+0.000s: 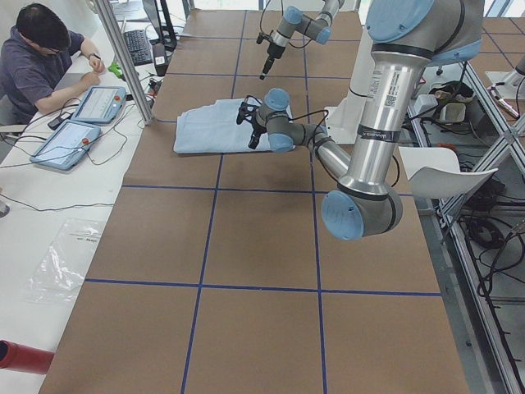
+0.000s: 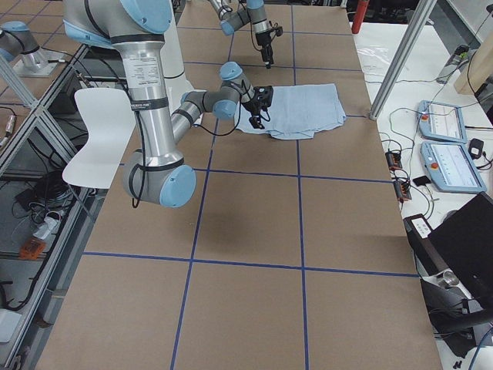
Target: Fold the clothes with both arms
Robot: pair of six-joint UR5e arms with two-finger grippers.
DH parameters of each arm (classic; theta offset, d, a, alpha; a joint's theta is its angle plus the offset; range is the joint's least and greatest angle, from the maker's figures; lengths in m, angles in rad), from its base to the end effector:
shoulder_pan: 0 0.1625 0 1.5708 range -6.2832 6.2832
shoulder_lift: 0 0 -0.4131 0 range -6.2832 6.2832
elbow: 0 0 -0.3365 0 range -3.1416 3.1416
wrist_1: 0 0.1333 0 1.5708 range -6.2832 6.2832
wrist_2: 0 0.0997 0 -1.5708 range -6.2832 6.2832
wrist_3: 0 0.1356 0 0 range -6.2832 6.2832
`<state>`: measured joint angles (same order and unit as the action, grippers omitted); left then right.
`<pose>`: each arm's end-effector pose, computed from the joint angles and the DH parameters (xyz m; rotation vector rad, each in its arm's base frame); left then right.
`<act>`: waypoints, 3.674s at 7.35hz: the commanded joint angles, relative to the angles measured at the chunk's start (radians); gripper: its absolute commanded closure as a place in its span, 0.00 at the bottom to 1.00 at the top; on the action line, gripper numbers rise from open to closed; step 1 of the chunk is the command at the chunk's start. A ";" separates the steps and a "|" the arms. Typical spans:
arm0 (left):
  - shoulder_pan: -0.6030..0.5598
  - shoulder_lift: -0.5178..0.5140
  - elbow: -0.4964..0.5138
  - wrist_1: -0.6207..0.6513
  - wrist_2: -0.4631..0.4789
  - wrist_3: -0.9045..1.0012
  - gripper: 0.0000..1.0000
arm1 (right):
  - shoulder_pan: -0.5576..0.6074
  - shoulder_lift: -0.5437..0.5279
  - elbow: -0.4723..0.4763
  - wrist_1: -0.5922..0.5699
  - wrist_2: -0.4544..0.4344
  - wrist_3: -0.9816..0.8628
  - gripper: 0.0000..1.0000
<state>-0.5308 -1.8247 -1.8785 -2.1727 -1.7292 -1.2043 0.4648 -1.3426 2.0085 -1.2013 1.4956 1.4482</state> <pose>0.4185 -0.3755 0.3447 0.3772 1.1065 -0.0530 -0.4052 -0.3637 0.3402 0.3671 -0.9763 0.3497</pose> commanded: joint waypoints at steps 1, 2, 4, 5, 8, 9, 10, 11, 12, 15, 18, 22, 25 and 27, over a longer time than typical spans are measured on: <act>0.177 -0.002 -0.028 0.137 0.165 -0.119 0.01 | 0.002 -0.006 -0.002 0.011 -0.002 0.000 0.00; 0.216 -0.005 -0.022 0.152 0.171 -0.144 0.06 | 0.001 -0.006 -0.004 0.011 -0.002 0.000 0.00; 0.279 -0.013 -0.010 0.154 0.171 -0.150 0.28 | 0.000 -0.004 -0.004 0.011 -0.003 0.000 0.00; 0.288 -0.015 -0.007 0.154 0.171 -0.150 0.28 | 0.000 -0.004 -0.005 0.011 -0.005 0.000 0.00; 0.290 -0.024 -0.007 0.154 0.171 -0.150 0.44 | 0.000 -0.004 -0.007 0.011 -0.009 0.000 0.00; 0.290 -0.033 -0.007 0.162 0.171 -0.152 0.57 | -0.002 -0.003 -0.010 0.011 -0.009 0.000 0.00; 0.290 -0.045 -0.007 0.177 0.171 -0.152 0.60 | -0.002 -0.001 -0.013 0.011 -0.009 0.001 0.00; 0.290 -0.050 -0.007 0.180 0.171 -0.153 0.66 | -0.002 -0.001 -0.014 0.011 -0.009 0.001 0.00; 0.291 -0.048 -0.007 0.180 0.171 -0.153 0.66 | -0.003 -0.001 -0.014 0.011 -0.009 0.003 0.00; 0.288 -0.047 -0.007 0.180 0.172 -0.153 0.92 | -0.005 -0.001 -0.020 0.011 -0.012 0.012 0.00; 0.288 -0.057 -0.019 0.180 0.195 -0.175 1.00 | -0.055 -0.001 -0.022 -0.036 -0.038 0.225 0.10; 0.290 -0.058 -0.021 0.180 0.197 -0.196 1.00 | -0.231 0.229 -0.054 -0.394 -0.054 0.732 0.37; 0.290 -0.058 -0.022 0.180 0.197 -0.196 1.00 | -0.264 0.299 -0.178 -0.385 -0.100 0.822 0.32; 0.290 -0.058 -0.025 0.180 0.198 -0.196 1.00 | -0.264 0.322 -0.210 -0.383 -0.113 0.828 0.33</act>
<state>-0.2408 -1.8822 -1.9021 -1.9927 -1.5321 -1.4005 0.2024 -1.0398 1.8241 -1.5852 1.3928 2.2694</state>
